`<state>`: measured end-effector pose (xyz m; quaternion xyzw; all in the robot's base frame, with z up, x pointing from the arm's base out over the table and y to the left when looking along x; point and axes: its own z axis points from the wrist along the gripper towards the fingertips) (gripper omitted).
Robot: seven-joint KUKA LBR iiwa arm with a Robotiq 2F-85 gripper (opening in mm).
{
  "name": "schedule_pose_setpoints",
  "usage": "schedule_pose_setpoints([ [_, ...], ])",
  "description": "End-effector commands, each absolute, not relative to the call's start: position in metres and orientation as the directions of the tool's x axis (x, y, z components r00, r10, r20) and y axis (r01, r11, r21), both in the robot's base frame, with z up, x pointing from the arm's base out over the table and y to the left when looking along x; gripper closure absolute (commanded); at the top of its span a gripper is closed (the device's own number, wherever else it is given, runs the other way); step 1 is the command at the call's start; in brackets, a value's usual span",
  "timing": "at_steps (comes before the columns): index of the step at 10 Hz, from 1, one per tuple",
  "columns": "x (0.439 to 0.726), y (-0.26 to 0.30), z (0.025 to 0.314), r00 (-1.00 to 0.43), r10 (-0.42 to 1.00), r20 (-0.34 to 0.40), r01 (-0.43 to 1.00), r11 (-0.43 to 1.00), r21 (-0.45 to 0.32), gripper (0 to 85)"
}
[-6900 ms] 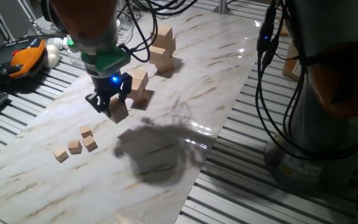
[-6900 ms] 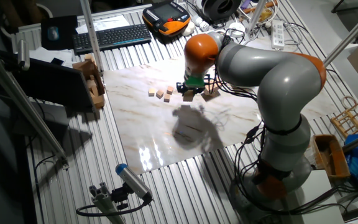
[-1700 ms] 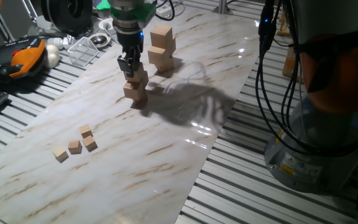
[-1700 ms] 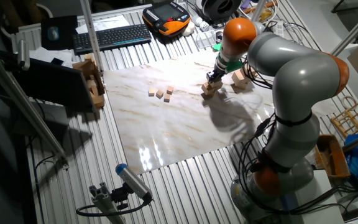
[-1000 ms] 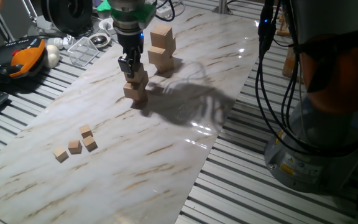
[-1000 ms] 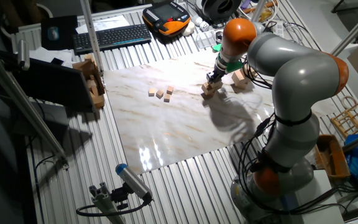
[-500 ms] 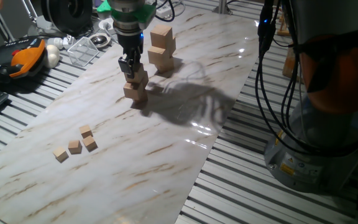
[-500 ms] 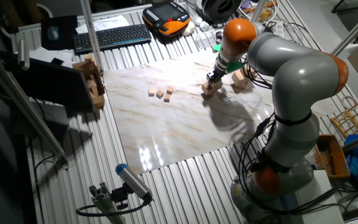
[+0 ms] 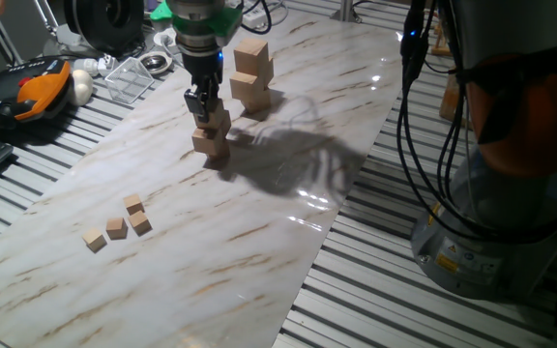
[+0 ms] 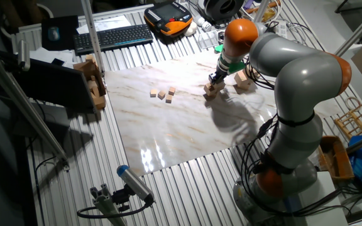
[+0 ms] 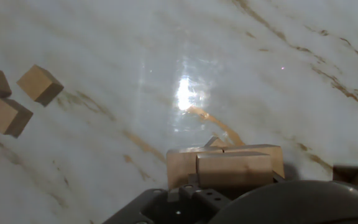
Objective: Stack the blocks into a cross shape
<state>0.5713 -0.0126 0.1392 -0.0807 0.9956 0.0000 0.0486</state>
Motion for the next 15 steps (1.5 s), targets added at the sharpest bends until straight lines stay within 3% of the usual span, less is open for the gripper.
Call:
schedule_pose_setpoints([
  [1,0.5713,-0.0126,0.1390,-0.982,-0.162,-0.097,-0.162,0.987,-0.006,85.0],
  [2,0.5711,-0.0128,0.1388,-0.982,-0.160,-0.100,-0.160,0.987,-0.007,85.0],
  [3,0.5709,-0.0128,0.1387,-0.982,-0.158,-0.103,-0.159,0.987,-0.007,68.0],
  [6,0.5706,-0.0123,0.1387,-0.982,-0.153,-0.112,-0.152,0.988,-0.011,68.0],
  [7,0.5706,-0.0121,0.1384,-0.982,-0.150,-0.113,-0.149,0.989,-0.014,51.0],
  [10,0.5701,-0.0121,0.1364,-0.983,-0.145,-0.114,-0.145,0.989,-0.013,51.0],
  [11,0.5700,-0.0122,0.1364,-0.983,-0.144,-0.116,-0.143,0.990,-0.013,34.0],
  [13,0.5695,-0.0122,0.1368,-0.983,-0.139,-0.119,-0.139,0.990,-0.013,34.0],
  [14,0.5694,-0.0120,0.1364,-0.983,-0.138,-0.122,-0.137,0.990,-0.014,17.0],
  [15,0.5689,-0.0120,0.1358,-0.983,-0.133,-0.125,-0.133,0.991,-0.015,17.0],
])
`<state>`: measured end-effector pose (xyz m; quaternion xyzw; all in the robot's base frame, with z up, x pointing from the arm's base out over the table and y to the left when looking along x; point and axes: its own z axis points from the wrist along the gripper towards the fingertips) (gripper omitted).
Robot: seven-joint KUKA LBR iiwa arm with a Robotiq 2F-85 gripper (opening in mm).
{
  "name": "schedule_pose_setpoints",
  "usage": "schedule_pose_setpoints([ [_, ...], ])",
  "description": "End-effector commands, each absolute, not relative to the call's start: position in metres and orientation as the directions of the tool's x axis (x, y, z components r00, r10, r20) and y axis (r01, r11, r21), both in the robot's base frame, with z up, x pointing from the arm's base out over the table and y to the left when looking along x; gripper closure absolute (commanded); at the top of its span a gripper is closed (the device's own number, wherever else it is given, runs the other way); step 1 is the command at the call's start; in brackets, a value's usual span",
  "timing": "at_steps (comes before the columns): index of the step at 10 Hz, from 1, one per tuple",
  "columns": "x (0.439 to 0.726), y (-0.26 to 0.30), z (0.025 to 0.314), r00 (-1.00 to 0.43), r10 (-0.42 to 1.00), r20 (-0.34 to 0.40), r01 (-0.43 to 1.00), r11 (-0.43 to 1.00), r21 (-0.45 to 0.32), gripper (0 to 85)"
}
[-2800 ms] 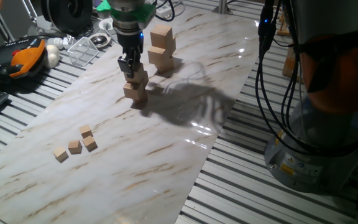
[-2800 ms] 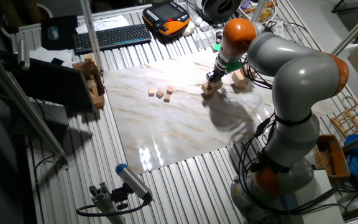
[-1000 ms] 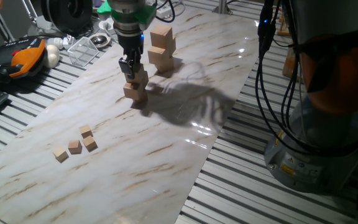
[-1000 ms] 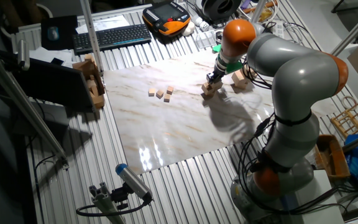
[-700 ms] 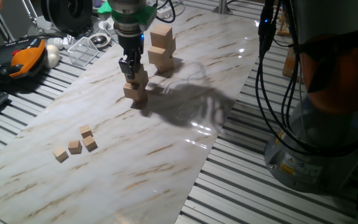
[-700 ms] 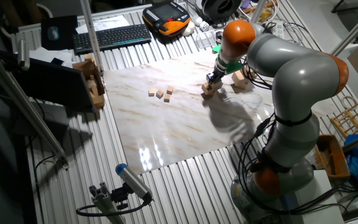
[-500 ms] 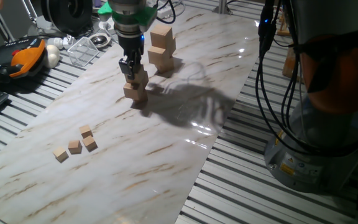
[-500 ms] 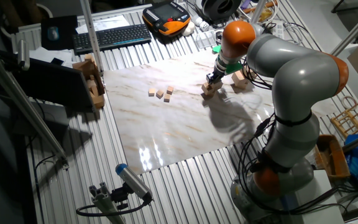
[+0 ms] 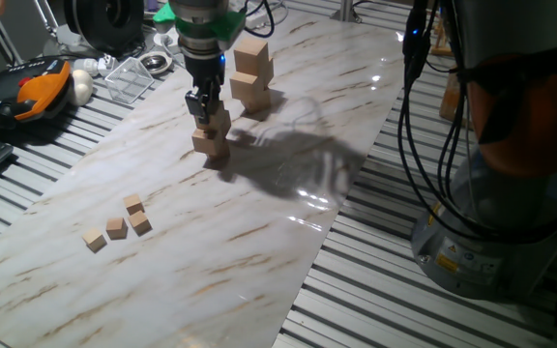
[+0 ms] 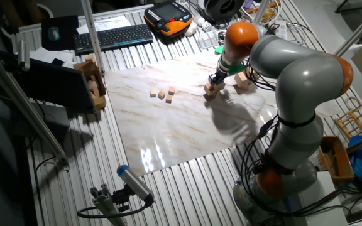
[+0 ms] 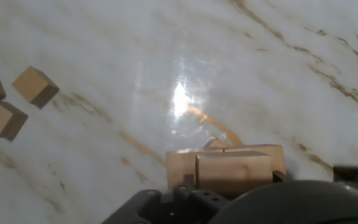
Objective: Stack the blocks into a cross shape
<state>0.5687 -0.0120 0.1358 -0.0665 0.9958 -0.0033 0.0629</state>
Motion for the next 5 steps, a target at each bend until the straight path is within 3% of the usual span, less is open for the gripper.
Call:
schedule_pose_setpoints([
  [1,0.5686,-0.0118,0.1355,-0.983,-0.132,-0.127,-0.131,0.991,-0.015,17.0],
  [2,0.5683,-0.0118,0.1349,-0.983,-0.129,-0.130,-0.128,0.992,-0.015,0.0],
  [5,0.5670,-0.0091,0.1442,-0.985,-0.111,-0.133,-0.110,0.994,-0.013,0.0],
])
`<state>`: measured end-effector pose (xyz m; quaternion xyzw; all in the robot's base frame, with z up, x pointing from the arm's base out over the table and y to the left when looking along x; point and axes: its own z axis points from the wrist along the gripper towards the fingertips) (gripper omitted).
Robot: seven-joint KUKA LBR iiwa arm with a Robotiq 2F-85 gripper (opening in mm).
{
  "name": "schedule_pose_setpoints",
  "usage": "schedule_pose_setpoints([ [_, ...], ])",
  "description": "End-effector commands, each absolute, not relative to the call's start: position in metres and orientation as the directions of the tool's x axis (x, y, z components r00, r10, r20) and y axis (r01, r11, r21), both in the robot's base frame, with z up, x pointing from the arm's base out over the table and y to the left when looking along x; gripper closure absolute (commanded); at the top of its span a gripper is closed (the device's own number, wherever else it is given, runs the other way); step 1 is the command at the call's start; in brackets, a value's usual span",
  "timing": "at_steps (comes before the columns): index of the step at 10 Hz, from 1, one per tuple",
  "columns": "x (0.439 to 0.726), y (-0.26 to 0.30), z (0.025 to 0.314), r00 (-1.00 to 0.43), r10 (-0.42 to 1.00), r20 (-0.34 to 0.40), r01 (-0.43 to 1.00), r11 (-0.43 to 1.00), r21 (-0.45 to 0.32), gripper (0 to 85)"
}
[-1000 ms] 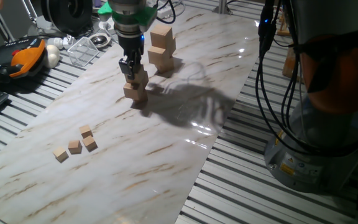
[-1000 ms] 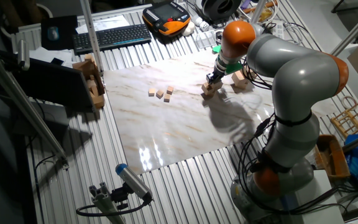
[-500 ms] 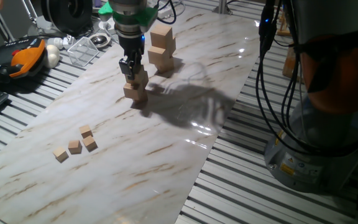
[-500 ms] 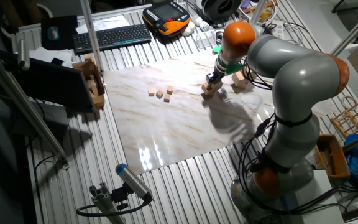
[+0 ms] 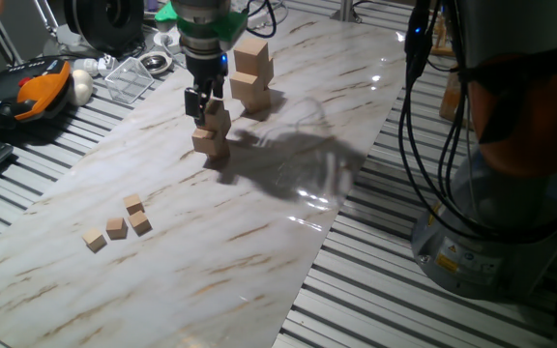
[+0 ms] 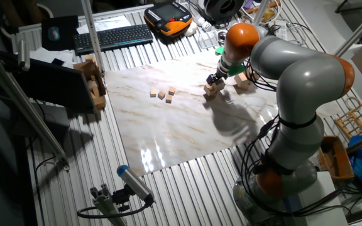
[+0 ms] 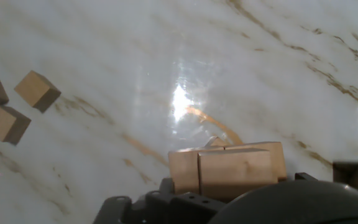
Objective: Stack the blocks into a cross shape
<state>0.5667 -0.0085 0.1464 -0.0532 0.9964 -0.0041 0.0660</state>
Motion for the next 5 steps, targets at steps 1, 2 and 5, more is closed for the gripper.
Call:
schedule_pose_setpoints([
  [1,0.567,-0.007,0.151,-0.986,-0.101,-0.131,-0.099,0.995,-0.017,0.0],
  [2,0.567,-0.003,0.159,-0.988,-0.094,-0.124,-0.092,0.996,-0.024,17.0],
  [5,0.566,0.008,0.178,-0.991,-0.076,-0.111,-0.075,0.997,-0.014,34.0],
])
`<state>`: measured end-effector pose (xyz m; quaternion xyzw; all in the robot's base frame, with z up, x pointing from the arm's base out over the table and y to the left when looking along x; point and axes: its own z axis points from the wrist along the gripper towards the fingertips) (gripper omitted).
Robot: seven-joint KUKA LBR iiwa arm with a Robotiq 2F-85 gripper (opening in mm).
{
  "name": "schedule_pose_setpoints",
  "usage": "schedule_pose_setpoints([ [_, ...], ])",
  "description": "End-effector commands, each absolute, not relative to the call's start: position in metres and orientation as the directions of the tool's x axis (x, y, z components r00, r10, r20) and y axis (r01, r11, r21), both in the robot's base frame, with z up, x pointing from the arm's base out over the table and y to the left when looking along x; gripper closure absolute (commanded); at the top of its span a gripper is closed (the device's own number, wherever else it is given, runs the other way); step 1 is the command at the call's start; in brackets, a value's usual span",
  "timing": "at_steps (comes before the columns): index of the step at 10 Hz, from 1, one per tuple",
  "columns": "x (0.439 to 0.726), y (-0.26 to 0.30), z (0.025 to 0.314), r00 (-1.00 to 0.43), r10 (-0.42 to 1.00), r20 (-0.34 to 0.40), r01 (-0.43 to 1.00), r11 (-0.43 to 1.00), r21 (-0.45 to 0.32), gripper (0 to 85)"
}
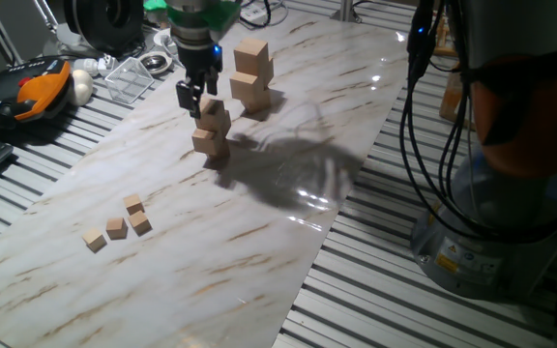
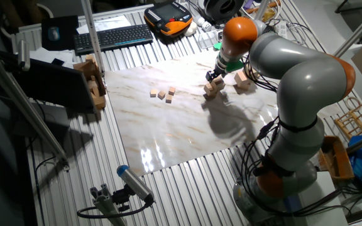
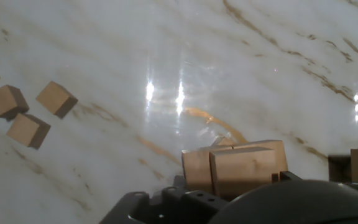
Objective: Stack the blocks into a cross shape
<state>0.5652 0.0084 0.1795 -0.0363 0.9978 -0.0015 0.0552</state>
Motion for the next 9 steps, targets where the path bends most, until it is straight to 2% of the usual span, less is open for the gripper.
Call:
schedule_pose_setpoints([
  [1,0.563,0.010,0.183,-0.993,-0.060,-0.104,-0.062,0.998,0.011,68.0],
  [2,0.560,0.011,0.187,-0.994,-0.043,-0.098,-0.046,0.999,0.028,85.0],
  [5,0.552,0.009,0.196,-0.995,-0.061,-0.082,-0.063,0.998,0.023,85.0],
  [9,0.536,0.014,0.207,-0.996,-0.066,-0.059,-0.065,0.998,-0.025,85.0],
])
